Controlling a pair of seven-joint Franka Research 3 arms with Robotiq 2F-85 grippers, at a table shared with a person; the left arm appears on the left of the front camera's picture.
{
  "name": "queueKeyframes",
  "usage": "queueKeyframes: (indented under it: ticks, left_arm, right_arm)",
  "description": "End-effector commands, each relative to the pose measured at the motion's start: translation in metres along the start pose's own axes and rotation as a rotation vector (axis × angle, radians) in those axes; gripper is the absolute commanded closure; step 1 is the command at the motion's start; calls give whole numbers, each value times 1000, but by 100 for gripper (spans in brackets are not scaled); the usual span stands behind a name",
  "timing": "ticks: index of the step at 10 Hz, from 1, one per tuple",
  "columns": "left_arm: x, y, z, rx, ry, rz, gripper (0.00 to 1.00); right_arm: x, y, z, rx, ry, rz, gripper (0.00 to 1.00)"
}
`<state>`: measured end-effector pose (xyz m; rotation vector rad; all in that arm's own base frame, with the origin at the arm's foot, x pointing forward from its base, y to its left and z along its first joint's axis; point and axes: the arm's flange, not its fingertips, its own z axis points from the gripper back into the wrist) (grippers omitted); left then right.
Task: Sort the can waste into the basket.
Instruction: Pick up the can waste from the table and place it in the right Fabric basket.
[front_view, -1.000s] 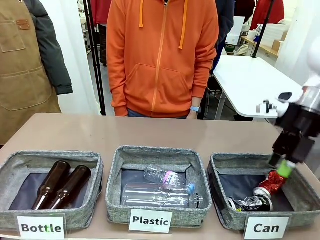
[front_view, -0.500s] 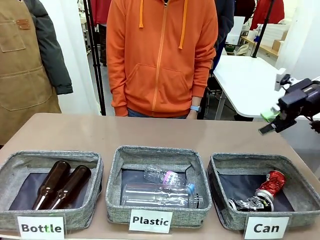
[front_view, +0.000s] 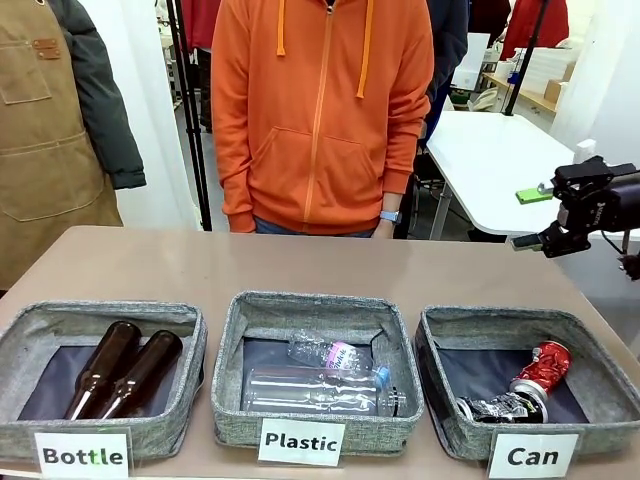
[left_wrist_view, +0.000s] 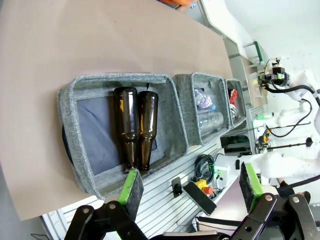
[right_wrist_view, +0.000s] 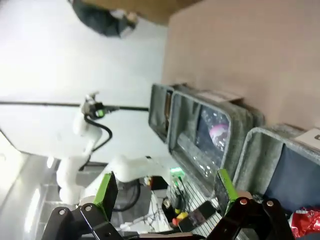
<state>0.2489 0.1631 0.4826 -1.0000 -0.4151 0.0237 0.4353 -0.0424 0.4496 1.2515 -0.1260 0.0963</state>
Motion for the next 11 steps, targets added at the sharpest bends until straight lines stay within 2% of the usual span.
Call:
queueKeyframes:
  ticks: [1, 11]
  left_arm:
    - [1, -1, 0, -15, -5, -11, 0]
    - [1, -1, 0, -15, -5, -11, 0]
  right_arm:
    - [1, 3, 5, -22, 48, 49, 0]
    - [1, 3, 5, -22, 48, 49, 0]
